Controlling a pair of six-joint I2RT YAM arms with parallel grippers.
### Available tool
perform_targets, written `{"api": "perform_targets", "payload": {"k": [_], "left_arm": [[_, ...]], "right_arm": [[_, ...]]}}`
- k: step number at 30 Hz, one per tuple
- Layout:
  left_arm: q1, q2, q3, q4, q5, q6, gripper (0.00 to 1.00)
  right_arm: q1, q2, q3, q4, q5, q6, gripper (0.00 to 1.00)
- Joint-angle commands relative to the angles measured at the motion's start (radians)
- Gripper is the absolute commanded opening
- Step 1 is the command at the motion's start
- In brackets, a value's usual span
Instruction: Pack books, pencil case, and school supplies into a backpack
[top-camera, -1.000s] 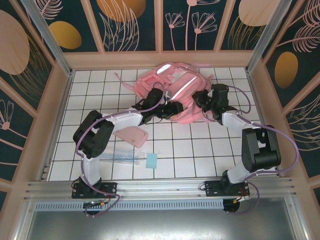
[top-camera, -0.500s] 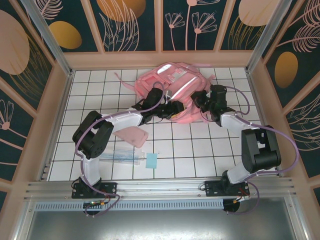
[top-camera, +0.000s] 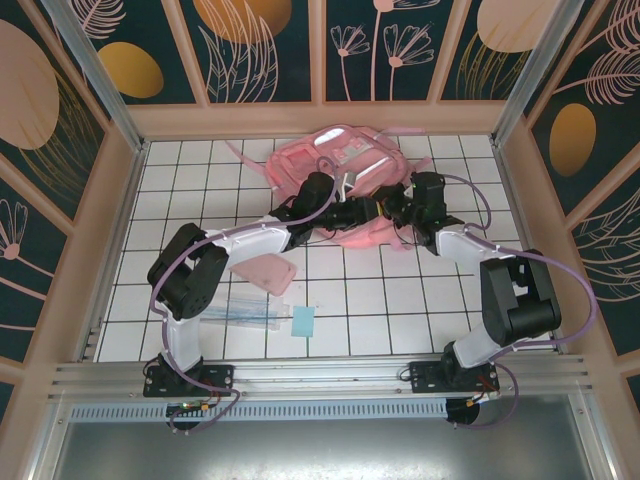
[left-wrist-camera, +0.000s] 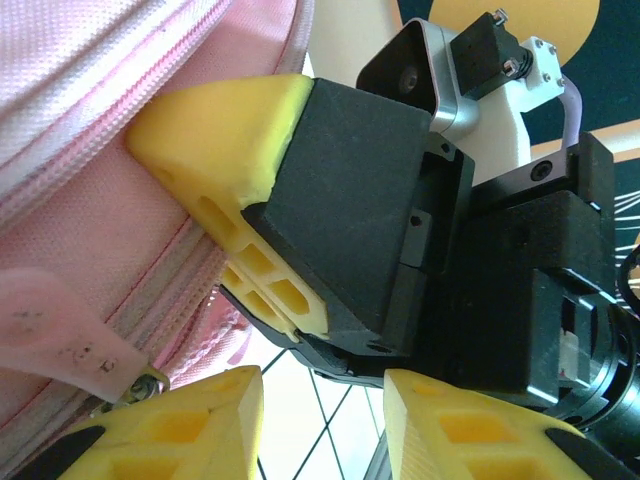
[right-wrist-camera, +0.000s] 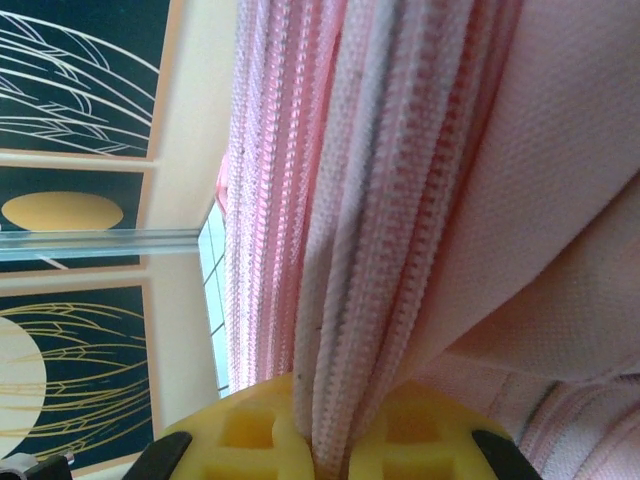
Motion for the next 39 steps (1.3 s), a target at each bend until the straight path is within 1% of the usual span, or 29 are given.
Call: {"api": "perform_targets", "payload": {"k": [1,5,7,9,11,13,14,16,20,22,23,26,27,31,34,39], "left_arm": [[0.000,-0.002,0.032,0.066,-0.017,0.047,0.37],[0.000,-0.035,-0.007,0.022,-0.016,0.069,0.39],[0.000,-0.071,-0.031,0.006,-0.009,0.065,0.42],[0.001,-0.130,-0.053,-0.058,-0.019,0.085,0.48],[0.001,-0.188,-0.065,-0.167,-0.076,0.134,0.54],[0.002,-0.215,-0.066,-0.284,-0.154,0.176,0.57],[0.003,-0.252,-0.072,-0.321,-0.181,0.184,0.59],[0.004,-0.261,-0.094,-0.328,-0.194,0.157,0.59],[0.004,-0.249,-0.150,-0.236,-0.166,0.060,0.59],[0.004,-0.241,-0.163,-0.229,-0.189,0.047,0.60],[0.004,-0.235,-0.165,-0.235,-0.198,0.049,0.60],[0.004,-0.228,-0.155,-0.284,-0.238,0.084,0.60],[0.004,-0.194,-0.149,-0.298,-0.247,0.088,0.61],[0.004,-0.163,-0.134,-0.288,-0.249,0.048,0.63],[0.004,-0.159,-0.133,-0.273,-0.315,0.019,0.64],[0.005,-0.126,-0.117,-0.238,-0.416,0.006,0.59]], "right_arm": [[0.019,-0.003,-0.004,0.035,-0.066,-0.016,0.00],[0.014,-0.006,-0.009,0.045,-0.069,-0.014,0.00],[0.015,-0.006,-0.008,0.046,-0.072,-0.014,0.00],[0.013,-0.008,-0.015,0.065,-0.078,-0.008,0.00],[0.012,-0.012,-0.029,0.092,-0.079,0.007,0.00],[0.015,-0.019,-0.048,0.136,-0.076,0.019,0.00],[0.016,-0.025,-0.065,0.168,-0.071,0.032,0.00],[0.029,-0.041,-0.106,0.247,-0.055,0.061,0.00],[0.080,-0.070,-0.210,0.482,-0.011,0.069,0.00],[0.096,-0.070,-0.262,0.650,-0.017,0.069,0.00],[0.099,-0.067,-0.266,0.665,-0.016,0.069,0.00],[0.100,-0.065,-0.241,0.587,-0.018,0.027,0.00],[0.101,-0.067,-0.243,0.581,-0.015,0.022,0.00],[0.106,-0.077,-0.243,0.561,0.007,0.009,0.00],[0.123,-0.083,-0.240,0.553,0.028,-0.005,0.00],[0.144,-0.071,-0.233,0.556,0.032,-0.008,0.00]]}}
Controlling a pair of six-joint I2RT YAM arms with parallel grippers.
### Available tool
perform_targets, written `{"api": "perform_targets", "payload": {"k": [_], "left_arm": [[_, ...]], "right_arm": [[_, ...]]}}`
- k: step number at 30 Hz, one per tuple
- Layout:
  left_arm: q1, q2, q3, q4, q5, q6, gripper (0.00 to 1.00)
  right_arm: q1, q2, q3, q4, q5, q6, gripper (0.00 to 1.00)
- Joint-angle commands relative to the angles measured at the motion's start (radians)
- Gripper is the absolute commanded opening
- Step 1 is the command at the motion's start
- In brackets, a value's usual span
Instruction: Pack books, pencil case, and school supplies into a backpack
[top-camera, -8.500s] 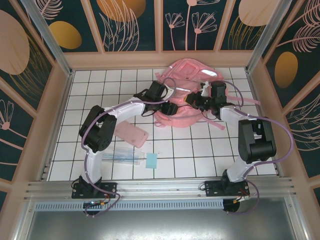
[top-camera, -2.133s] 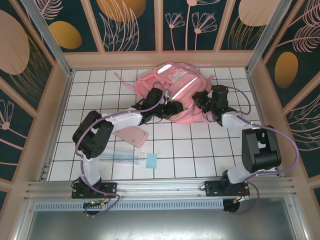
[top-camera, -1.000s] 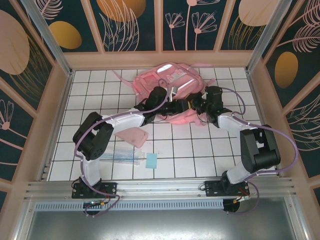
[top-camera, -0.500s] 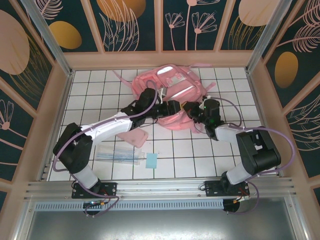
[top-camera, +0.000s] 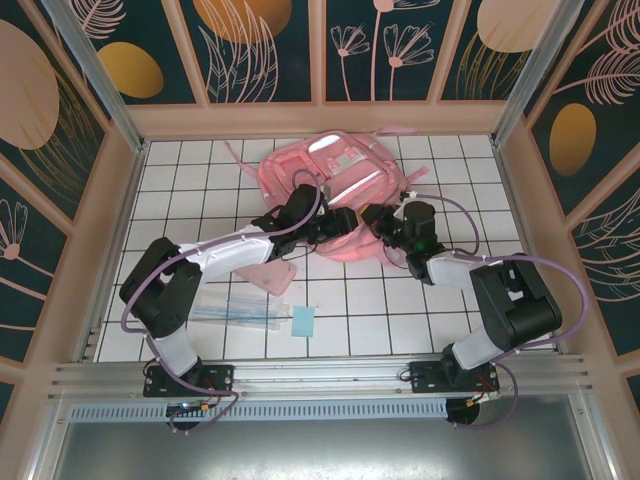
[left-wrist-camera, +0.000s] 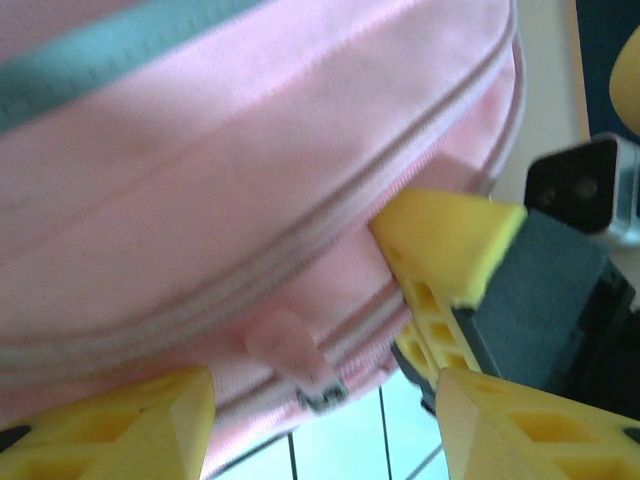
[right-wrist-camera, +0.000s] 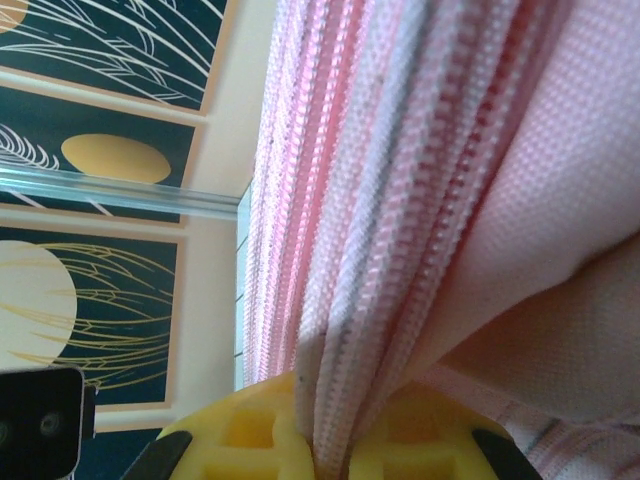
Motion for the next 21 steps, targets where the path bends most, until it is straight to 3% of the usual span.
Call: {"api": "perform_targets", "payload": {"k": [1,7,11,14,21], "left_arm": [[0.007,0.059,0.038,0.016,-0.131,-0.016,0.58],[0.007,0.149,0.043,0.071,-0.158,-0.057,0.46],[0.008,0.175,0.054,0.101,-0.153,-0.064,0.25],[0.009,0.172,0.064,0.097,-0.152,-0.050,0.03],[0.009,0.119,0.035,0.056,-0.163,-0.011,0.00]], "right_arm": [[0.030,-0.050,0.028,0.134,-0.029,-0.029,0.00],[0.051,-0.038,0.005,0.190,-0.030,-0.012,0.00],[0.059,-0.037,-0.009,0.203,-0.028,-0.001,0.00],[0.059,-0.043,-0.011,0.190,-0.014,-0.006,0.00],[0.035,-0.044,-0.001,0.137,0.049,0.003,0.00]]}}
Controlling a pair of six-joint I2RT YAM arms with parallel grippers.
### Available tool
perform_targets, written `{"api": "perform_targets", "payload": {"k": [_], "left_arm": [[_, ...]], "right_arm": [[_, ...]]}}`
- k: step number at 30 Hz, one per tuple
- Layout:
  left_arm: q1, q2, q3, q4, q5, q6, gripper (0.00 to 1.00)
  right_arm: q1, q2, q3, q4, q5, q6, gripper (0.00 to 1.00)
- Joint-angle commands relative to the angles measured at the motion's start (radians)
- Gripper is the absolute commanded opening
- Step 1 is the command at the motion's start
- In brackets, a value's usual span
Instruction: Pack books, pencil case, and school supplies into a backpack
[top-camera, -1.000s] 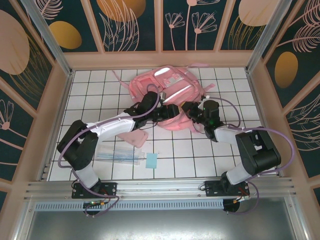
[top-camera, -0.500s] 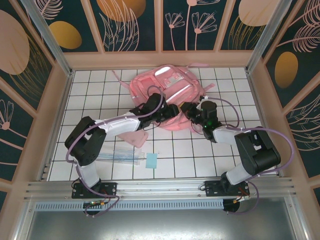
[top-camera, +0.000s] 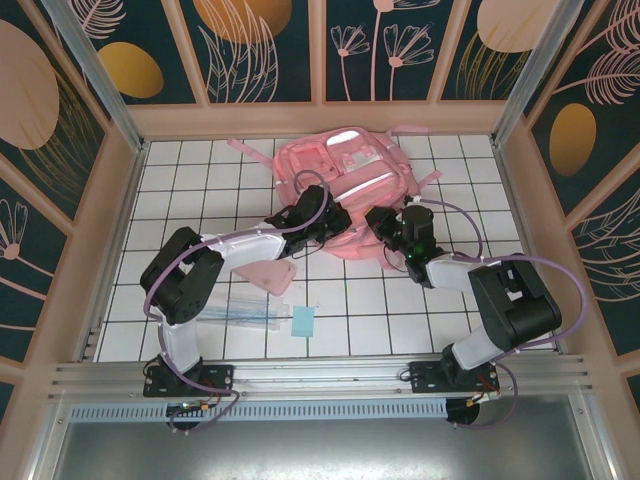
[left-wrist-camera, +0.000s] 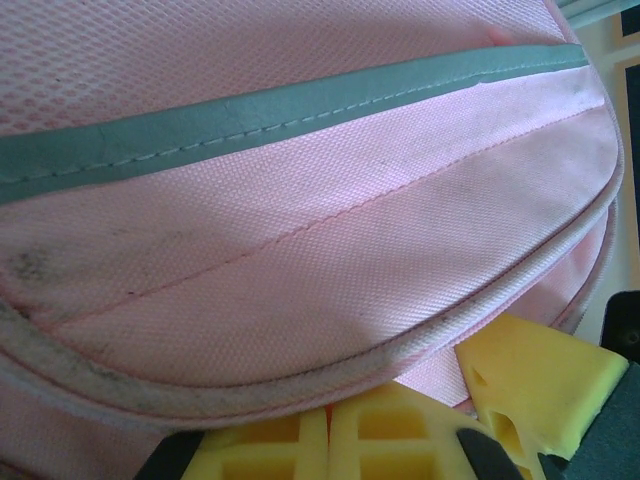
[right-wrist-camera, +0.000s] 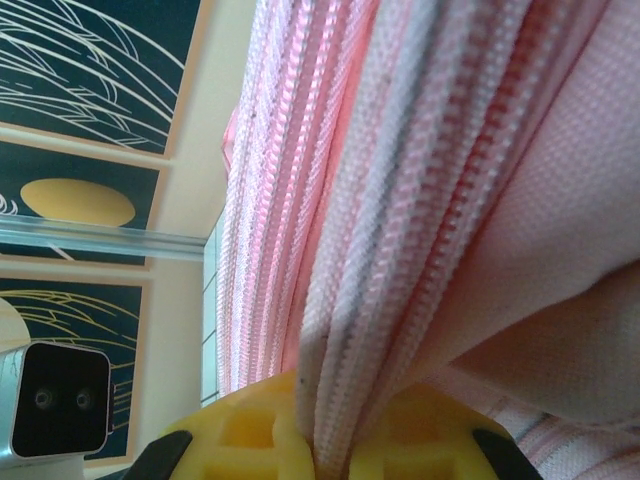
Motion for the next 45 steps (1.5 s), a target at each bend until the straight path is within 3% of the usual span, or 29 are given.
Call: {"api": "perform_targets", "payload": {"k": [1,6,9,13,16,20,23,24,26,30,37,42,45], "left_arm": [[0.011,-0.018,-0.027,-0.026,-0.070,0.069,0.00],[0.026,-0.104,-0.139,-0.072,-0.147,0.094,0.00],[0.039,-0.169,-0.248,-0.055,-0.250,0.066,0.00],[0.053,-0.269,-0.386,0.052,-0.440,0.017,0.00],[0.084,-0.306,-0.439,0.175,-0.510,0.018,0.00],[0.109,-0.297,-0.372,0.240,-0.415,0.085,0.00],[0.108,-0.279,-0.311,0.241,-0.283,0.084,0.00],[0.108,-0.271,-0.305,0.268,-0.222,0.074,0.04],[0.102,-0.247,-0.276,0.290,-0.091,0.064,0.24],[0.035,-0.213,-0.168,0.177,0.037,0.144,0.38],[-0.076,-0.145,-0.016,-0.133,-0.038,0.310,0.44],[-0.100,-0.065,0.093,-0.275,-0.121,0.378,0.52],[-0.100,-0.020,0.146,-0.329,-0.157,0.390,0.53]], "right_arm": [[0.015,-0.045,0.028,0.127,-0.068,0.013,0.00],[-0.024,-0.073,0.018,0.053,0.017,0.067,0.00],[-0.056,-0.104,-0.036,0.069,0.093,0.181,0.00],[-0.098,-0.146,-0.108,0.125,0.117,0.344,0.00],[-0.111,-0.185,-0.089,0.054,0.132,0.316,0.00],[-0.110,-0.183,-0.069,0.060,0.093,0.307,0.00],[-0.099,-0.154,-0.066,0.106,0.054,0.326,0.00],[-0.092,-0.141,-0.063,0.118,0.048,0.331,0.00],[-0.078,-0.114,-0.040,0.116,0.029,0.329,0.00],[-0.067,-0.065,0.018,0.071,0.001,0.323,0.00],[-0.026,-0.041,0.124,-0.076,0.034,0.320,0.00],[-0.006,-0.054,0.159,-0.118,0.051,0.325,0.00],[-0.001,-0.058,0.159,-0.112,0.047,0.332,0.00]]}}
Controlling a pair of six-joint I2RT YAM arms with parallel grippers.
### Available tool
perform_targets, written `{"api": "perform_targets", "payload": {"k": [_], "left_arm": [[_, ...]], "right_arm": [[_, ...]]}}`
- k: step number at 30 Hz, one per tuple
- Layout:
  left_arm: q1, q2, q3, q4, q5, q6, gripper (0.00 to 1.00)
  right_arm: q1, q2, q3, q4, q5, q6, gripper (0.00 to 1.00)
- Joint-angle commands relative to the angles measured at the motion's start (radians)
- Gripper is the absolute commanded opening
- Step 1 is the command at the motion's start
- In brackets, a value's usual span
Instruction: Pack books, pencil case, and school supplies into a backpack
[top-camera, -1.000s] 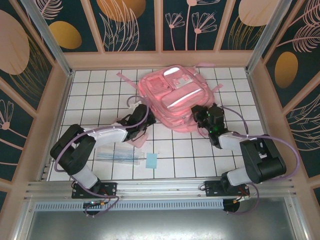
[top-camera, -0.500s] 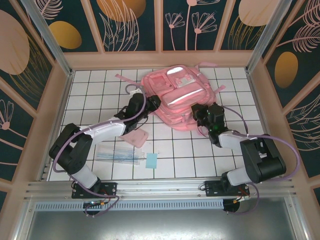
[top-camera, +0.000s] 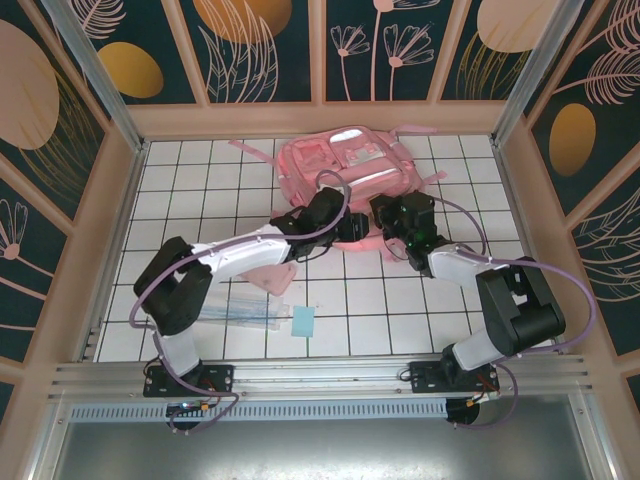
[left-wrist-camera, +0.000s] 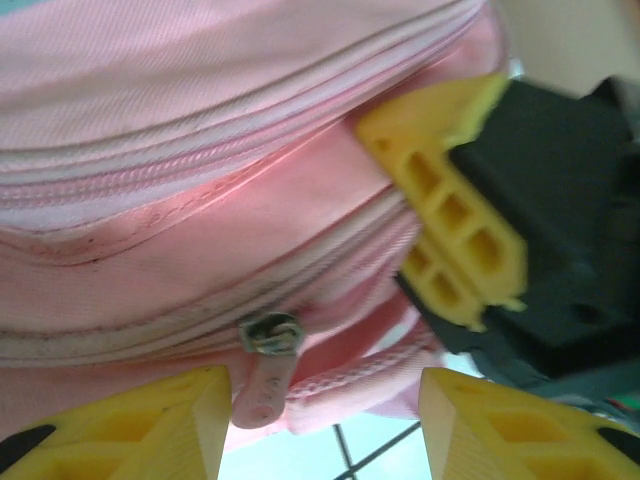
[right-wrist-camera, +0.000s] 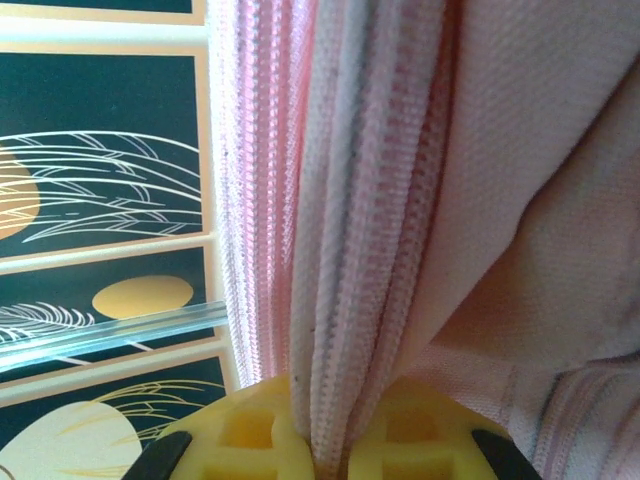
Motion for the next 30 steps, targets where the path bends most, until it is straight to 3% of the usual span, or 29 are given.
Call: {"api": "perform_targets", "payload": {"k": [1,6,14,20,24,29,30], "left_arm": [[-0.002,0.044,0.067,-0.136,-0.080,0.061,0.53],[-0.002,0.064,0.090,-0.155,-0.153,0.069,0.50],[-0.002,0.151,0.150,-0.229,-0.210,0.091,0.30],[-0.002,0.156,0.145,-0.225,-0.249,0.099,0.28],[-0.001,0.190,0.183,-0.224,-0.228,0.092,0.39],[-0.001,0.195,0.190,-0.217,-0.213,0.095,0.01],[0.001,0.188,0.184,-0.217,-0.201,0.100,0.00]], "right_arm": [[0.015,-0.031,0.049,0.057,0.001,0.017,0.00],[0.017,-0.039,0.040,0.065,0.000,0.023,0.00],[0.020,-0.043,0.038,0.088,-0.014,0.040,0.00],[0.019,-0.067,0.026,0.088,-0.001,0.041,0.00],[0.024,-0.063,0.027,0.100,-0.009,0.048,0.00],[0.016,-0.072,0.016,0.089,0.001,0.037,0.00],[0.008,-0.075,0.015,0.079,0.004,0.025,0.00]]}}
